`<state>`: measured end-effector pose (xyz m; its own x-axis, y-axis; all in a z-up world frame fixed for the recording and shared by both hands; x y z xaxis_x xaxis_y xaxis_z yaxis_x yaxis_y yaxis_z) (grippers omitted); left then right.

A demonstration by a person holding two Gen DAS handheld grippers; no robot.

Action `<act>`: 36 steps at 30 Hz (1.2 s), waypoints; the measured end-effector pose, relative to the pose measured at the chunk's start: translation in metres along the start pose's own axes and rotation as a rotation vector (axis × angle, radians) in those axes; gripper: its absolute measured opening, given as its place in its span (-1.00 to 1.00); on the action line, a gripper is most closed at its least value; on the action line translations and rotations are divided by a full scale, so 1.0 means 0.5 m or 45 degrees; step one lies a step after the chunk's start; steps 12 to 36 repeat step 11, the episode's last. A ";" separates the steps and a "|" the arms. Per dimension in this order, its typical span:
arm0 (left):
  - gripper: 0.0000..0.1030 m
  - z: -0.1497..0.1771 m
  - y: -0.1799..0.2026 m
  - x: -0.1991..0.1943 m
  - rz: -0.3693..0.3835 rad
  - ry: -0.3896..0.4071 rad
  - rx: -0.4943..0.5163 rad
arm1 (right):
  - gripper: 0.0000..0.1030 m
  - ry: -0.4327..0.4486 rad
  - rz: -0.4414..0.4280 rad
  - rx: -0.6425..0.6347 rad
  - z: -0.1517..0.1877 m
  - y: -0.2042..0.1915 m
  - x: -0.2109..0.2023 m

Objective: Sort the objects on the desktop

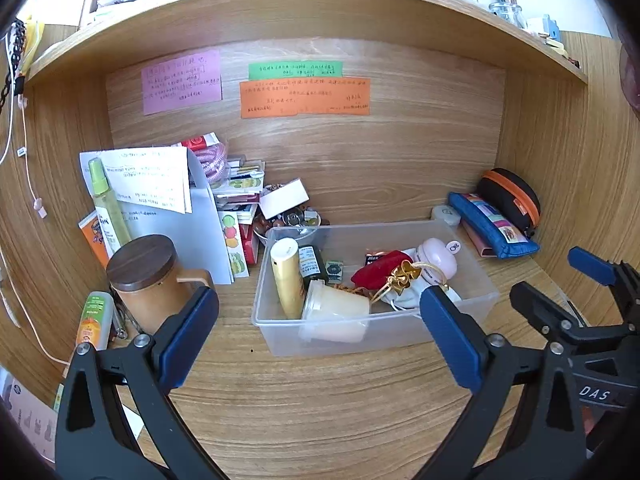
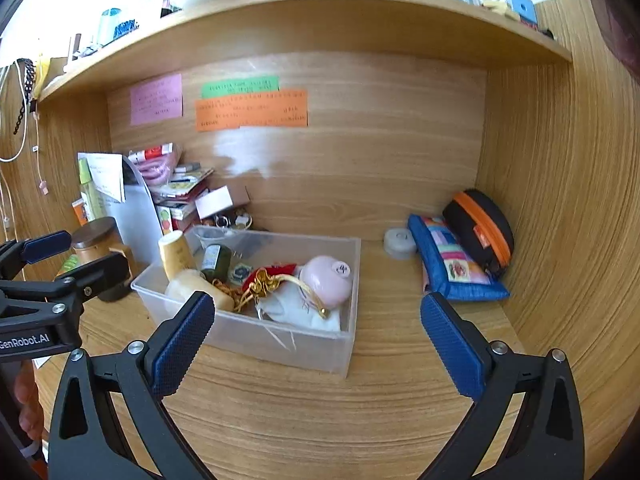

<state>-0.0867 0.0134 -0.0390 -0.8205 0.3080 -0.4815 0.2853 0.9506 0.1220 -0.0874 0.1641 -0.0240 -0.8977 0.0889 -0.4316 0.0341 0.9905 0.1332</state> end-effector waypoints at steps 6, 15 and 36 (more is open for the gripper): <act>0.98 0.002 0.004 0.010 -0.001 -0.005 0.032 | 1.00 -0.007 0.006 -0.004 0.011 0.000 0.003; 0.98 0.003 0.006 0.014 0.007 -0.005 0.024 | 1.00 -0.012 -0.002 -0.004 0.013 0.001 0.007; 0.98 0.003 0.006 0.014 0.007 -0.005 0.024 | 1.00 -0.012 -0.002 -0.004 0.013 0.001 0.007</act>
Point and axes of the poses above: each gripper's, at about its wrist camera, not at the fingertips, and x roughly the way its jaws point, y to its right, z to its underside, the point moved 6 cm from there along x, roughly the way its jaws point, and after that the axes turned 15 degrees about z, right-handed, at the moved point
